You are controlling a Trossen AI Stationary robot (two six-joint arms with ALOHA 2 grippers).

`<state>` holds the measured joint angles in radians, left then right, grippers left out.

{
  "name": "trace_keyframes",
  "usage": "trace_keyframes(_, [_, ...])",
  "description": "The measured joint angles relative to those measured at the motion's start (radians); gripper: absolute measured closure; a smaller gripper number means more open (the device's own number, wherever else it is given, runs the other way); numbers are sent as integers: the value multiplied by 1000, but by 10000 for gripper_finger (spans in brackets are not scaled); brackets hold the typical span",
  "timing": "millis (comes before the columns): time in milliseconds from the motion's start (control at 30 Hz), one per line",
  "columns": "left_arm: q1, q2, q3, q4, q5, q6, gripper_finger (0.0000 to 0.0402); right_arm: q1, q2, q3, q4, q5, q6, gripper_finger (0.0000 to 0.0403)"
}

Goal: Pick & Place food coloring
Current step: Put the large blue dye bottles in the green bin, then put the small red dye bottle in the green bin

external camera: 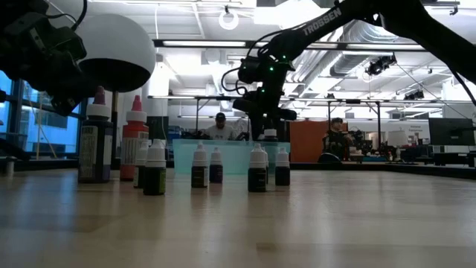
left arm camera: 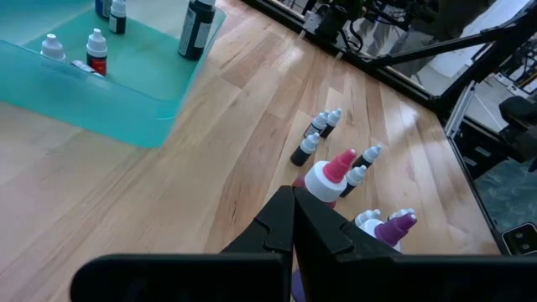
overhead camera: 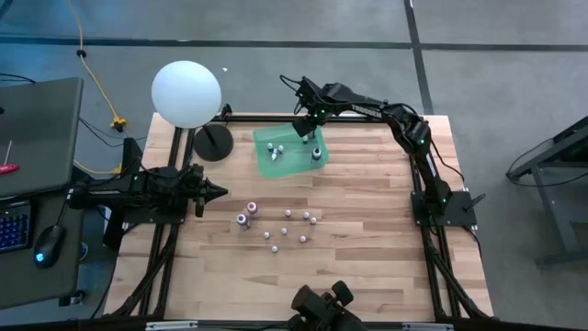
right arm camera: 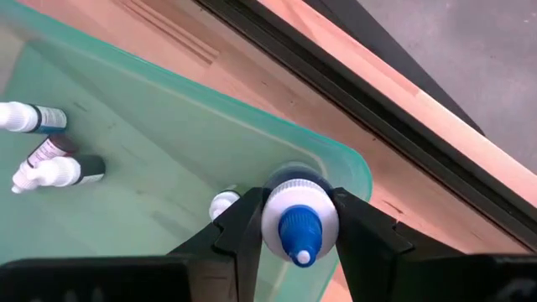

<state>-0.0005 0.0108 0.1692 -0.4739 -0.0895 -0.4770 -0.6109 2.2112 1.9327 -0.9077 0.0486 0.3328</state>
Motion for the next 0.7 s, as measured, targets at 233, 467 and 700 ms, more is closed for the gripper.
trace_keyframes(233, [0, 0, 0, 0, 0, 0, 401, -3, 1, 0, 2, -6, -3, 234])
trace_keyframes(467, [0, 0, 0, 0, 0, 0, 401, -3, -5, 0, 11, -5, -20, 207])
trace_keyframes(700, [0, 0, 0, 0, 0, 0, 401, -6, -14, 28, 2, -37, -38, 196])
